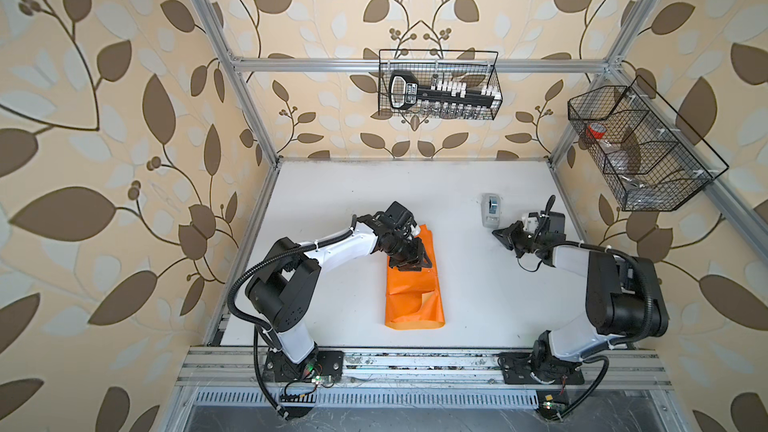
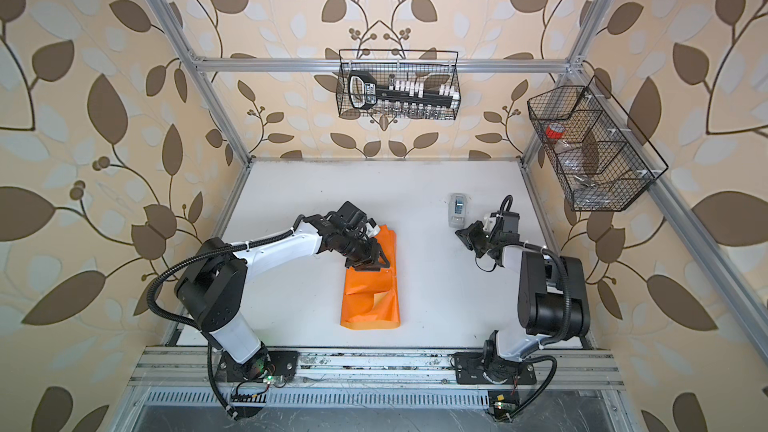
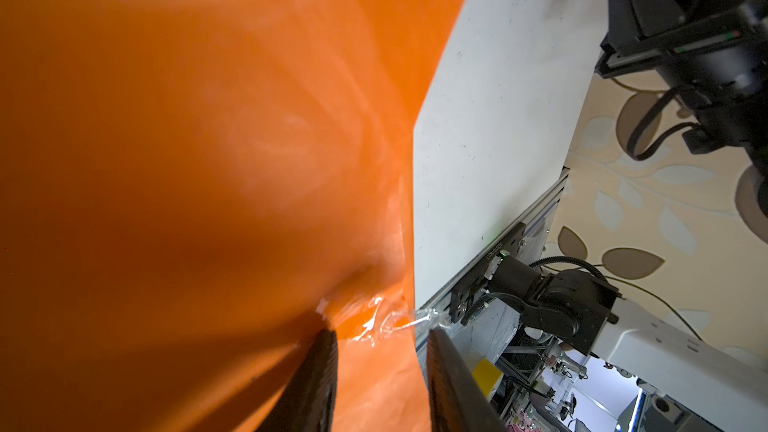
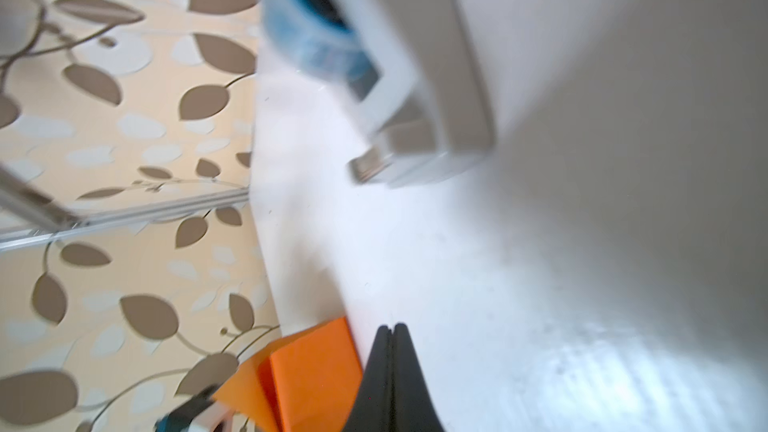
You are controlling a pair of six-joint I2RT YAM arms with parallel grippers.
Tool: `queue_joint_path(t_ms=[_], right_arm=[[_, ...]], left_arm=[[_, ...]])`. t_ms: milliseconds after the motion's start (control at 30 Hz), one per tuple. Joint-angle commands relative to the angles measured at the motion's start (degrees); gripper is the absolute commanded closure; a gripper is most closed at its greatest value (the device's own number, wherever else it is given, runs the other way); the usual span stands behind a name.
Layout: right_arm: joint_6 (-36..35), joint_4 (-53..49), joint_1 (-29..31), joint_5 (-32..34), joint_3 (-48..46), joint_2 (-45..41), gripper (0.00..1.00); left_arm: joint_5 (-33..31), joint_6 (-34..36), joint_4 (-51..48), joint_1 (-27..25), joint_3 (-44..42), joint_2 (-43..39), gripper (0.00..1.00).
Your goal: Wrap the gift box in paper
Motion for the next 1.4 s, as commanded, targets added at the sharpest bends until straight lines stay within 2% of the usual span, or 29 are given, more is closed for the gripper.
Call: queue_joint_path(t_ms=[0, 167, 400, 500, 567, 767, 933, 1033, 1367], right_arm=[[-5.2, -0.9, 3.0, -9.8, -1.4, -4.8, 1.0], [-9.5, -4.3, 7.1, -14.1, -4.1, -13.1, 0.86], [-5.2, -1.4, 12.3, -13.4, -8.3, -22.7, 0.71], [1.8, 4.8, 14.8, -9.2, -11.4, -26.5, 0.61], [8.2, 10.1, 16.9, -4.2, -14.4, -29.0, 0.52], [24.1, 29.4, 26.2, 9.9, -21.3, -32.8, 0.36], [27.7, 37.9, 34.2, 22.1, -23.2, -32.3, 0.3], [28.2, 42.7, 37.8, 26.4, -23.3, -29.0, 0.28], [31.7, 68.9, 44.3, 29.7, -25.1, -9.6, 0.26]], left_arm=[[-5.6, 0.1, -1.6, -1.0, -2.1, 3.0, 0.62], [-6.1, 0.0, -2.1, -1.0, -2.1, 3.0, 0.61], [-6.6, -0.4, -2.7, -0.9, -1.4, 3.1, 0.62], [-6.8, -0.6, -2.8, -1.1, -1.6, 3.1, 0.62], [-6.8, -0.7, -2.7, -1.1, -1.8, 3.1, 0.62], [-6.8, -1.3, -2.1, -1.2, -2.2, 3.5, 0.62], [-6.8, -1.4, -1.9, -1.2, -2.1, 3.6, 0.64], [-6.6, -1.4, -1.8, -1.2, -2.3, 3.7, 0.65], [-6.4, -1.6, -1.3, -1.4, -2.8, 3.9, 0.71]])
